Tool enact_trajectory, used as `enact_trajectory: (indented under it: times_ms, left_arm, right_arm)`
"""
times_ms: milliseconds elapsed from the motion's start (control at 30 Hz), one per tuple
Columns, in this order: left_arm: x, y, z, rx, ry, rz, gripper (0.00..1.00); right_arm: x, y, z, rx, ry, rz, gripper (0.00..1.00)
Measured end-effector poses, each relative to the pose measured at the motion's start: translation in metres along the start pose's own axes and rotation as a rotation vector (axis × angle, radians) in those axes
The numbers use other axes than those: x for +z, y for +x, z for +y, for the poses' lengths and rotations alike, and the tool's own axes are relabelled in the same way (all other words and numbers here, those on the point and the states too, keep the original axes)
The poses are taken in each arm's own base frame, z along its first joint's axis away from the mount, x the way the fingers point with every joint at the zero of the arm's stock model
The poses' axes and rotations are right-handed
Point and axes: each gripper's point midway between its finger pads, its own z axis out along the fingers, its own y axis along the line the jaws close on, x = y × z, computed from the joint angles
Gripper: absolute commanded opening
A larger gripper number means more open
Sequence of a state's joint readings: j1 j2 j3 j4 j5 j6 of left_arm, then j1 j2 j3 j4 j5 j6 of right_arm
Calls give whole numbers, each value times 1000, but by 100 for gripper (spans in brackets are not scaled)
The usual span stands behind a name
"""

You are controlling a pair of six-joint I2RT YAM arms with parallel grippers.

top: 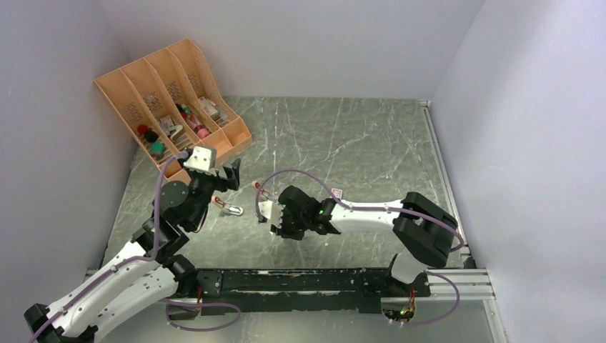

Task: Load the staples into the stapler
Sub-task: Pick up the staple from the center of the board, then place the staple at the center of the board.

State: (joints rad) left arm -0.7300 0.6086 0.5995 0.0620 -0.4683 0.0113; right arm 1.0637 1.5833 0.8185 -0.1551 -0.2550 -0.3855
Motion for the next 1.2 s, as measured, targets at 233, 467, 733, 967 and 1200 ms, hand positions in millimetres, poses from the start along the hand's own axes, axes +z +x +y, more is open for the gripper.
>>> enact_trajectory:
  times_ms: [233,467,733,967,1200]
  left_arm:
    - [-6,-11,10,-19,-37,-36,85]
    - [-5,-10,11,-17,-46,-32,85]
    - [-5,-9,11,-16,-52,-29,85]
    - [-2,-4,10,-9,-52,-15,85]
    - [2,4,8,-2,-52,13,86]
  right_arm:
    - [21,-4,-8,68,74,6,19]
    - [25,-8,-17,103,119,-17,42]
    - [22,-9,-17,105,154,-97,51]
    - [-16,-28,-18,73,246,-337,53]
    - [-21,-10,-11,38,279,-440,53]
